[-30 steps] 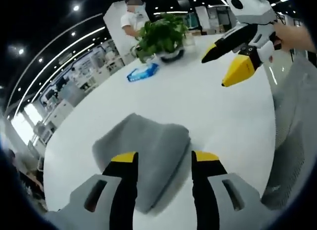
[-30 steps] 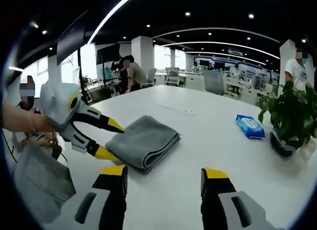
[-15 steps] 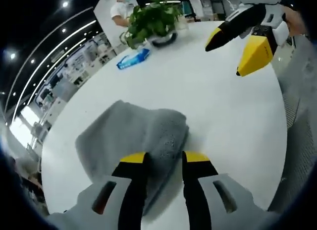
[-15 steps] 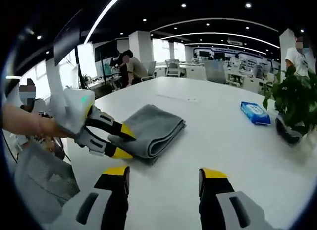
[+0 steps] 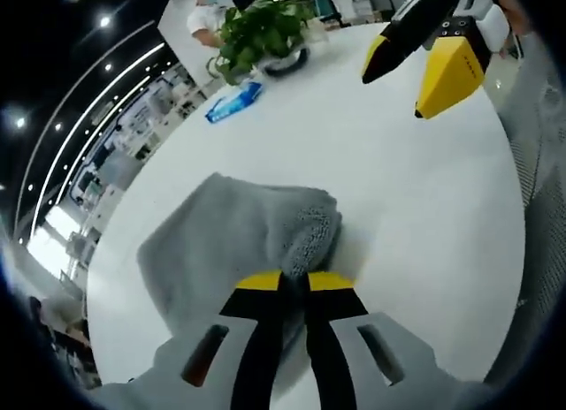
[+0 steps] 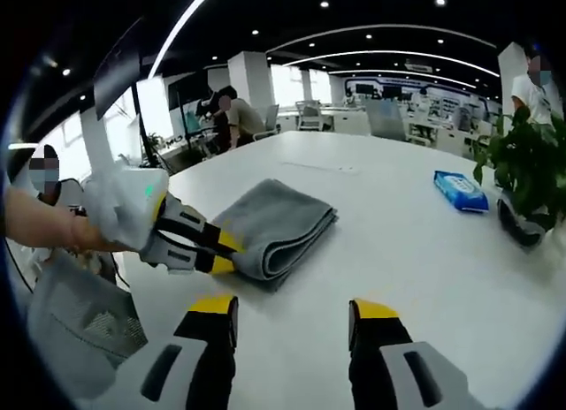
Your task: Open the folded towel by lifting each exposed corner and separating the folded layers until the towel lies flat within the target outline without major curled edges
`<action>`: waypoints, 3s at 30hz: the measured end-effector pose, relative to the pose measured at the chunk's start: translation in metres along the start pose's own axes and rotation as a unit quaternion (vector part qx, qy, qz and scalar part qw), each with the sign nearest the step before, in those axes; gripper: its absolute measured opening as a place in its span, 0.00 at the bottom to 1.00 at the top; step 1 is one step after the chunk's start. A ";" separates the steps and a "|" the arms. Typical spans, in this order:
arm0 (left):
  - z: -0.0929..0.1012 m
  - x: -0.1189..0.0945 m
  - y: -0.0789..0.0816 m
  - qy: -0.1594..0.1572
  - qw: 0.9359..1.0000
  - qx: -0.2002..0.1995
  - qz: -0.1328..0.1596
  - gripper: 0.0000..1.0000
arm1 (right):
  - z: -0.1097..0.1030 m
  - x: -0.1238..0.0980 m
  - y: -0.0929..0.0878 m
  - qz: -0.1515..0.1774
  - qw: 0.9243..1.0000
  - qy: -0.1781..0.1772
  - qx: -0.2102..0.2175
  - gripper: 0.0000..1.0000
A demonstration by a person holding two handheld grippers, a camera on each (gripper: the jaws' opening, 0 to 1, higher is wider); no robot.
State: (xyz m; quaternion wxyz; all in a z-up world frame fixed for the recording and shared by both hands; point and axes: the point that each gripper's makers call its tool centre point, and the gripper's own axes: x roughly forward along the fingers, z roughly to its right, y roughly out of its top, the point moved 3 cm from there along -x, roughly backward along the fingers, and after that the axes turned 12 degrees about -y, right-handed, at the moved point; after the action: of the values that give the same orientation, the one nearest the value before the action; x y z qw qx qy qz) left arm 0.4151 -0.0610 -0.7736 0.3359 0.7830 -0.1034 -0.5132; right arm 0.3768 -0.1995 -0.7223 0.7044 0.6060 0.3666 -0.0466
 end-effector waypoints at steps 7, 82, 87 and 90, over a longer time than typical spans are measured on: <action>0.007 -0.003 0.001 -0.009 1.000 -0.007 0.003 0.05 | -0.003 -0.001 -0.003 -0.004 1.000 0.002 -0.002 0.47; 0.007 -0.080 0.024 0.042 0.969 -0.189 0.155 0.04 | -0.067 0.057 -0.045 -0.057 0.988 0.066 -0.125 0.05; 0.002 -0.085 0.021 0.054 0.967 -0.191 0.159 0.04 | -0.069 0.055 -0.047 -0.051 0.986 0.063 -0.148 0.04; -0.003 -0.090 0.017 0.065 0.964 -0.201 0.163 0.04 | -0.068 0.054 -0.047 -0.054 0.986 0.064 -0.147 0.04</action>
State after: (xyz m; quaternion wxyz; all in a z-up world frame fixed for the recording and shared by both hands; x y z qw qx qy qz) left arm 0.3797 -0.0271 -0.6958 0.5712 0.7035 -0.1022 -0.4103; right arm 0.3604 -0.1310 -0.7918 0.7577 0.4767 0.4456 0.0091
